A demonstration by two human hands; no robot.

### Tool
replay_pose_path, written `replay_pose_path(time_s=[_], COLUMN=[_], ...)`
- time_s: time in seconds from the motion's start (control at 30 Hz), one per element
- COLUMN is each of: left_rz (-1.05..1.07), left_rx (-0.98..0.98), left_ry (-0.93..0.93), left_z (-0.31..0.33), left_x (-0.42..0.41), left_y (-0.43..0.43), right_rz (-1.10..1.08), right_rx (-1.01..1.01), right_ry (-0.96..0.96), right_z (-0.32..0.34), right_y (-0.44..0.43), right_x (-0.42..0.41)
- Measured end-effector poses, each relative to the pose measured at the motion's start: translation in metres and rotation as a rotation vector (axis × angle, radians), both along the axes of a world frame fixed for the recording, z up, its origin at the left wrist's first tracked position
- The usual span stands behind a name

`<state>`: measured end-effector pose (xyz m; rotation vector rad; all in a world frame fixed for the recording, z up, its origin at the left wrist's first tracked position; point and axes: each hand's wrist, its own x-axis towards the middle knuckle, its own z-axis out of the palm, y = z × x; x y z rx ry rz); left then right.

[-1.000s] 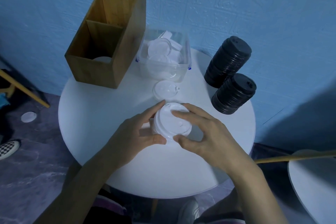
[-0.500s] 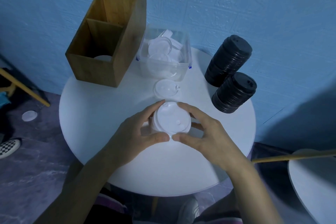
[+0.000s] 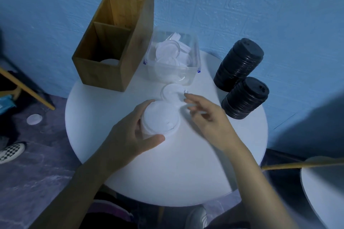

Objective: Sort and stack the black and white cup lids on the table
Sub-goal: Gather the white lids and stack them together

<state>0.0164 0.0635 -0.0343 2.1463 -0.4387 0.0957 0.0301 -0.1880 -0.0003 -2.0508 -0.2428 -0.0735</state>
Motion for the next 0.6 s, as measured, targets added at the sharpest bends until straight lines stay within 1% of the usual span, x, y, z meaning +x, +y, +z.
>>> replay_pose_path(time_s=[0.03, 0.1, 0.13, 0.17, 0.2, 0.3, 0.5, 0.53, 0.6], left_rz=[0.010, 0.015, 0.017, 0.021, 0.027, 0.030, 0.020, 0.016, 0.016], left_rx=[-0.002, -0.017, -0.023, -0.024, -0.020, -0.002, -0.059, -0.067, -0.079], left_ry=[-0.002, 0.009, 0.019, 0.023, 0.021, -0.010, 0.019, 0.031, 0.047], left_z=[0.000, -0.001, -0.002, -0.003, -0.003, -0.004, -0.006, -0.007, -0.008], left_x=[0.000, -0.001, -0.003, -0.003, -0.004, -0.003, 0.001, 0.002, 0.003], left_y=[0.004, 0.009, 0.010, 0.010, 0.010, 0.008, 0.006, 0.006, 0.005], right_rz=[-0.045, -0.029, -0.007, 0.004, -0.002, -0.067, -0.130, -0.147, -0.191], right_rx=[-0.101, -0.368, -0.506, -0.602, -0.637, -0.557, -0.396, -0.343, -0.173], right_ry=[-0.062, -0.130, -0.119, -0.089, -0.053, -0.016, 0.076, 0.077, 0.075], right_z=[-0.002, -0.006, -0.008, -0.010, -0.012, -0.015, -0.012, -0.012, -0.010], right_y=[0.000, 0.001, 0.002, 0.004, 0.006, 0.006, -0.001, -0.002, -0.002], right_x=[0.008, 0.022, 0.027, 0.031, 0.034, 0.034, 0.029, 0.029, 0.026])
